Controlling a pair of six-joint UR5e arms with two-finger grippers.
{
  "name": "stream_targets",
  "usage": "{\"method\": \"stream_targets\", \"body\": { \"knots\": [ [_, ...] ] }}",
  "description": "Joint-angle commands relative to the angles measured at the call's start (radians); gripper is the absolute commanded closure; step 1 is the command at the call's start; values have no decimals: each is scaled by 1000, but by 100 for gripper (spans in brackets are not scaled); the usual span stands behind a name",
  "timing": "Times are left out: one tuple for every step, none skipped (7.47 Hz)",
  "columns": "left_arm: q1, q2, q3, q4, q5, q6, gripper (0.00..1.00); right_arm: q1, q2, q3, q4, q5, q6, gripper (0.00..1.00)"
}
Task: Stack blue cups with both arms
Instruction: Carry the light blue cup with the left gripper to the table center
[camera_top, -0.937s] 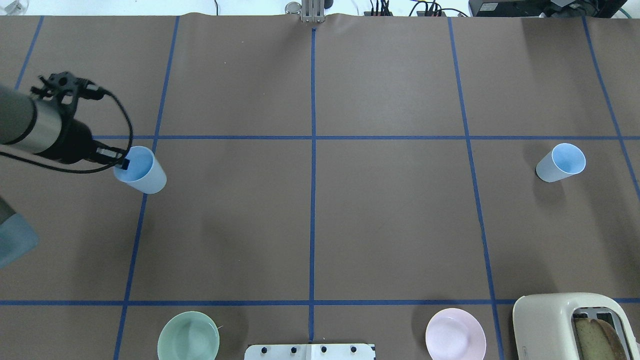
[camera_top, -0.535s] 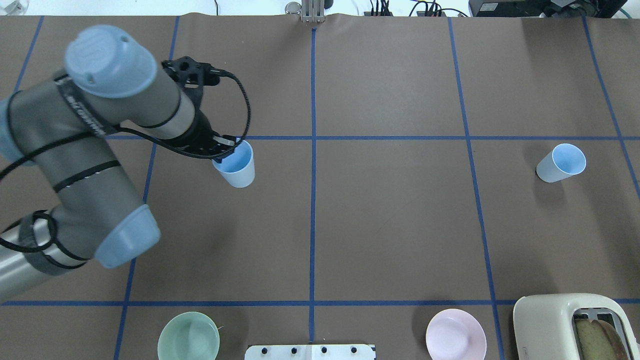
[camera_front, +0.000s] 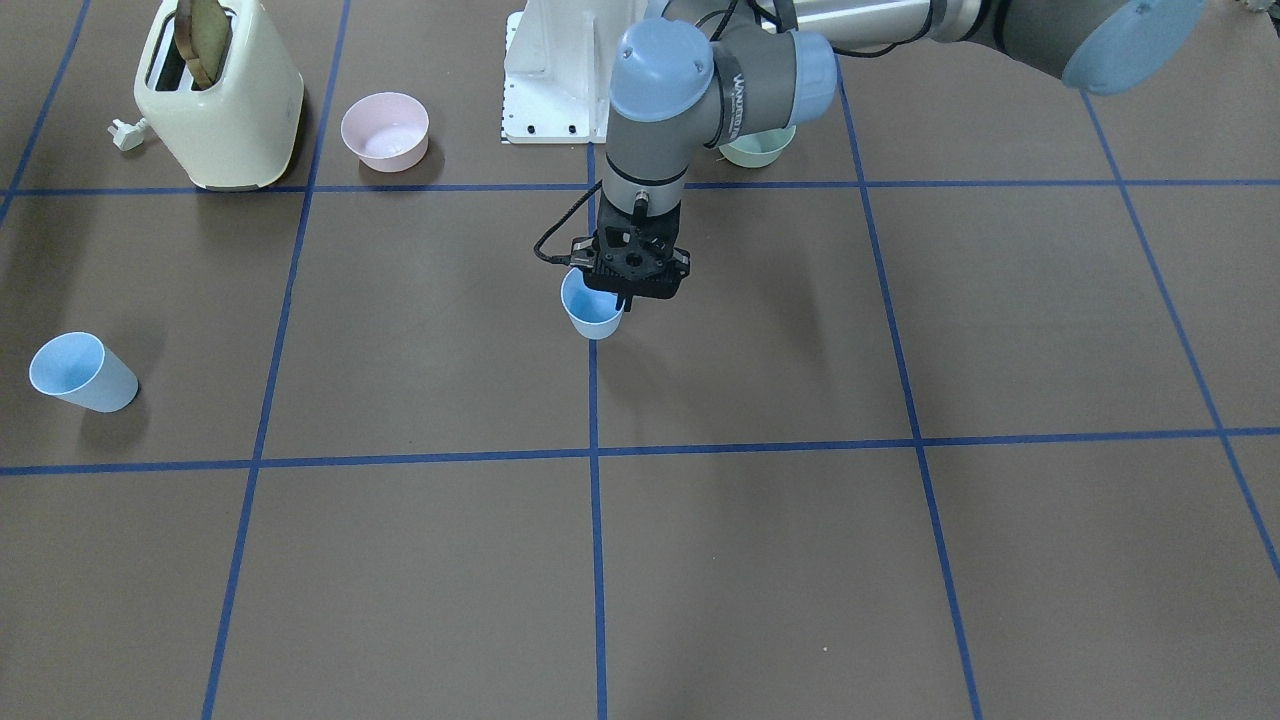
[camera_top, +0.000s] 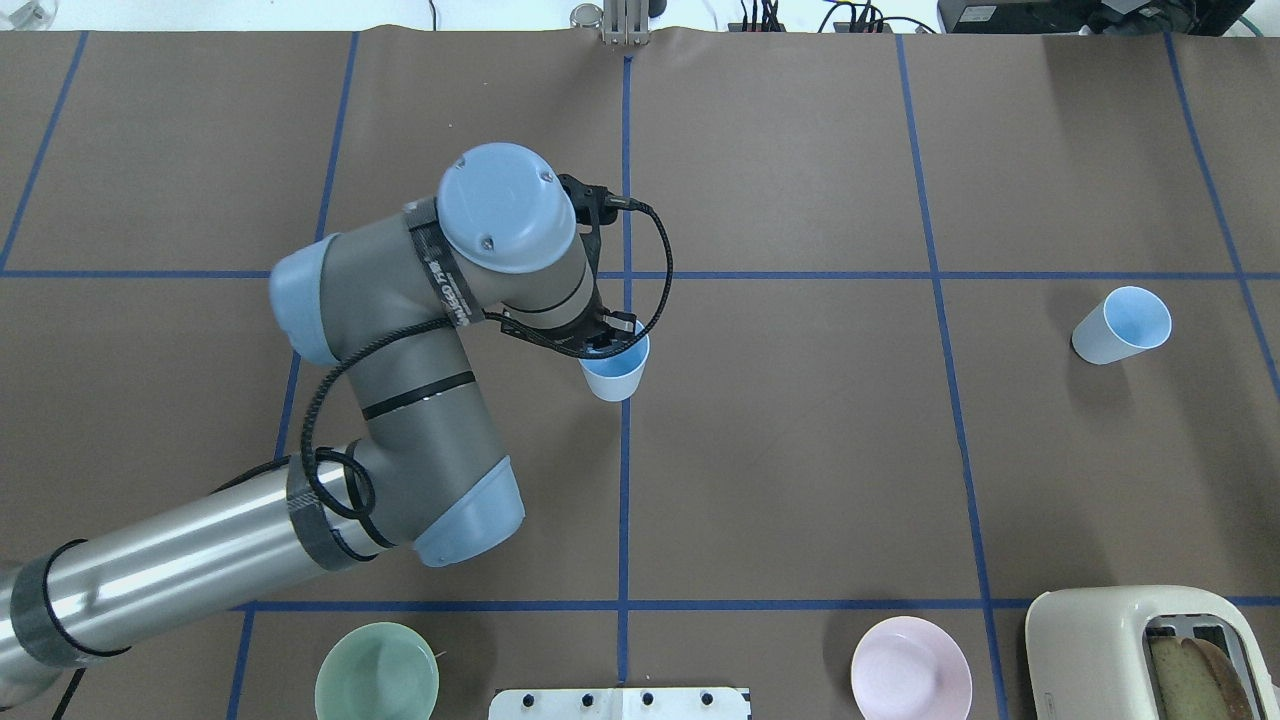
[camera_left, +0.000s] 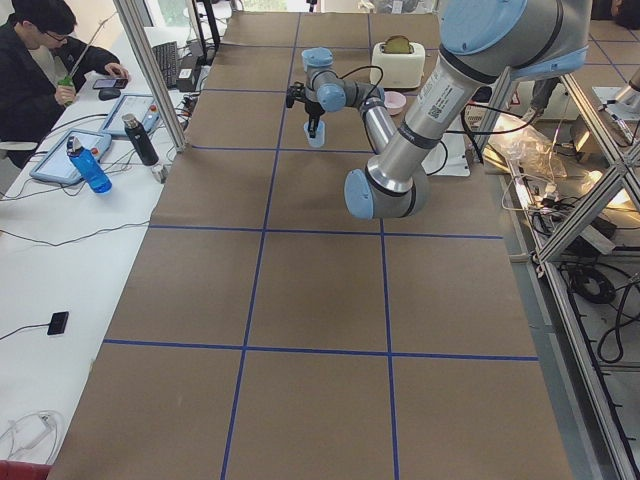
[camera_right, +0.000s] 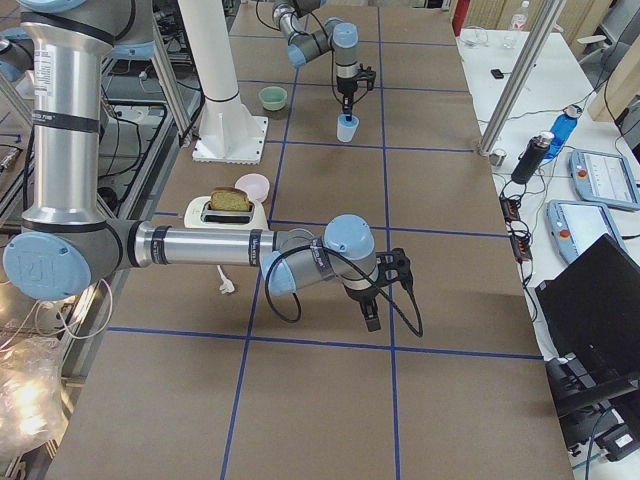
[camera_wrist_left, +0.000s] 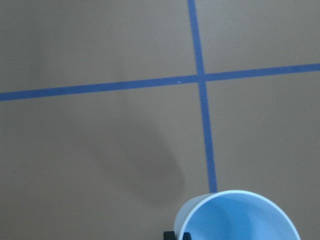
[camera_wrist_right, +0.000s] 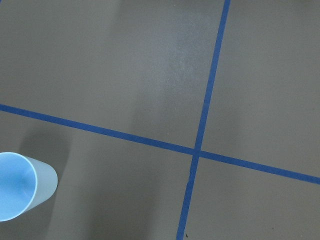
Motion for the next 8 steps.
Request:
{"method": "stream_targets", "body": {
  "knots": [
    [25, -5, 51, -56, 30, 0, 100, 0, 0, 0, 0, -1, 0, 0],
    [24, -3, 49, -56, 31, 3, 100, 0, 0, -2, 0, -1, 0, 0],
    [25, -2, 49, -56, 31, 5, 100, 0, 2, -2, 0, -1, 0, 0],
    [24, 0, 49, -56, 31, 6, 100, 0, 2, -2, 0, -1, 0, 0],
    [25, 1, 49, -58, 33, 6, 79, 0, 2, -2, 0, 0, 0, 0],
    [24, 1, 45, -58, 37, 5, 54, 0, 2, -2, 0, 0, 0, 0],
    [24, 1, 36, -56, 39, 3, 39, 0, 3, 0, 0, 2, 3, 0],
    [21, 4, 1, -55, 39, 6, 4, 0, 9, 1, 0, 9, 0, 0]
  ]
}}
